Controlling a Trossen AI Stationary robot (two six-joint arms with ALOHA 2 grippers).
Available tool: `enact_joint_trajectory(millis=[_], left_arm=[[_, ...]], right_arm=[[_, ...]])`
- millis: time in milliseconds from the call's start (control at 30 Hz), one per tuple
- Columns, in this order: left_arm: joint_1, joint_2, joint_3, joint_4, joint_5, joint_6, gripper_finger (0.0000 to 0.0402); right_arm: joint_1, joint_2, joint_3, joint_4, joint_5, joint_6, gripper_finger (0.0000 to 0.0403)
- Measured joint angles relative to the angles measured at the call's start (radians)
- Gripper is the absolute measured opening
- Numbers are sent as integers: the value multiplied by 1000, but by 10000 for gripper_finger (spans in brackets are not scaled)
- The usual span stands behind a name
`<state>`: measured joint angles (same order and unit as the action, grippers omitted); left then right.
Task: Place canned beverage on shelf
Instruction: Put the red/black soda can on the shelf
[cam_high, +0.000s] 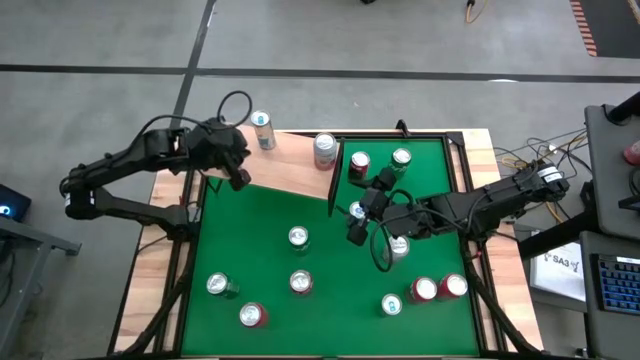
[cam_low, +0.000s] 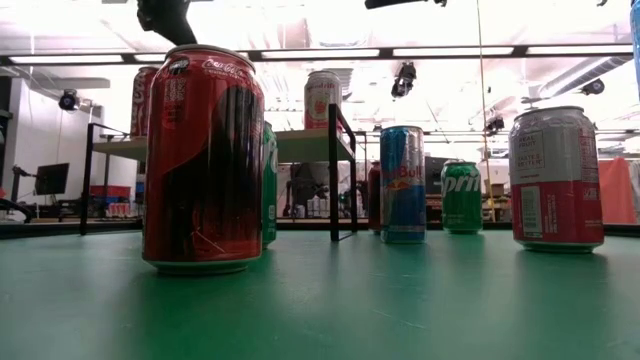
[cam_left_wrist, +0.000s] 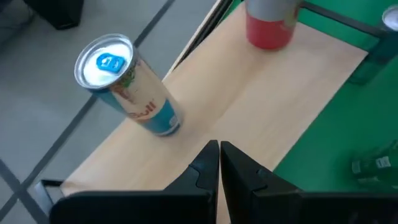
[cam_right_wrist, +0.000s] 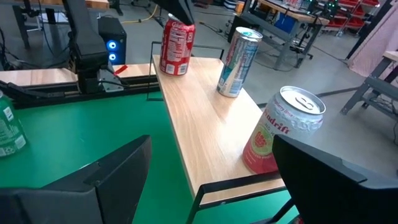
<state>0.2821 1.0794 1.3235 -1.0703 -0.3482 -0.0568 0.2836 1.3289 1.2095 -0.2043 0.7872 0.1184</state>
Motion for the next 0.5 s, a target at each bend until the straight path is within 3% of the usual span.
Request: enact_joint_trajectory(millis=[500], left_arm=[[0,-1,-104,10,-210,-112,0]], right_arm=[[-3,0,0,0,0,2,325]])
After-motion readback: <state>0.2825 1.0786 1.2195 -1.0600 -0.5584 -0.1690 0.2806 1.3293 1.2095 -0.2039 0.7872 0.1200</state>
